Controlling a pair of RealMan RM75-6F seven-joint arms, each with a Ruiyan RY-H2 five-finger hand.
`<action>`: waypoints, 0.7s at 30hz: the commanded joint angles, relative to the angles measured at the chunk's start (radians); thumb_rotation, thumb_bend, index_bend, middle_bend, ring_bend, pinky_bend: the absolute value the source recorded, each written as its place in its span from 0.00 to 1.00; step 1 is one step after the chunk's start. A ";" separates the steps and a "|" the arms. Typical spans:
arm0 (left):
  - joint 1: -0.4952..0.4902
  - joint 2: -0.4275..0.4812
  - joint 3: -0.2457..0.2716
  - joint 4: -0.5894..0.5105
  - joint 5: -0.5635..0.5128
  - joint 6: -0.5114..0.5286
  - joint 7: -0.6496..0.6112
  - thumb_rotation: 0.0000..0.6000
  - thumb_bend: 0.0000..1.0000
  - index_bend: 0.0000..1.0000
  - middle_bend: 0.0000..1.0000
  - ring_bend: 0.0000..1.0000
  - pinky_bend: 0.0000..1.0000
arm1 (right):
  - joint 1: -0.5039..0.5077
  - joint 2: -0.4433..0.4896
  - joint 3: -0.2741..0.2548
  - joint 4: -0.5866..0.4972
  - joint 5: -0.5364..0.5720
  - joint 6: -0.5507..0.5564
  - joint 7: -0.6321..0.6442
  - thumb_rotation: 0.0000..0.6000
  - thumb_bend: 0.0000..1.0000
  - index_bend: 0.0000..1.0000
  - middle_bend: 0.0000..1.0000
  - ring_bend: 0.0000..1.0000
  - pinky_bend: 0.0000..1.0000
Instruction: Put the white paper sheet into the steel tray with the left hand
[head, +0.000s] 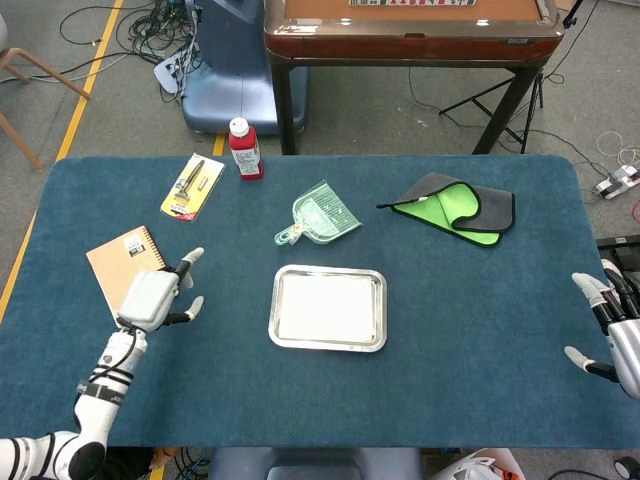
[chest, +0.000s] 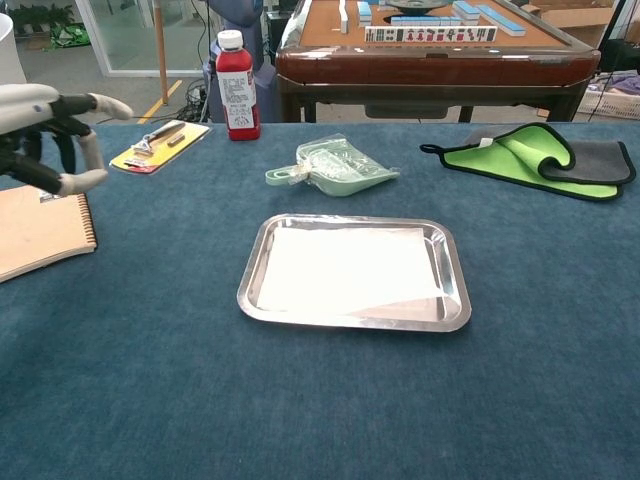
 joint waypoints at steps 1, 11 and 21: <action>0.091 0.038 0.028 -0.005 0.075 0.083 -0.073 0.80 0.34 0.13 0.38 0.36 0.52 | 0.007 -0.003 0.001 -0.001 0.003 -0.011 -0.005 1.00 0.06 0.08 0.17 0.02 0.06; 0.263 0.111 0.087 -0.068 0.201 0.217 -0.041 0.78 0.33 0.14 0.35 0.32 0.41 | 0.047 -0.039 -0.001 0.029 -0.017 -0.056 -0.003 1.00 0.06 0.08 0.17 0.02 0.06; 0.378 0.130 0.091 -0.103 0.285 0.279 -0.014 0.74 0.33 0.15 0.35 0.32 0.39 | 0.069 -0.058 -0.005 0.046 -0.029 -0.072 0.002 1.00 0.06 0.08 0.18 0.02 0.06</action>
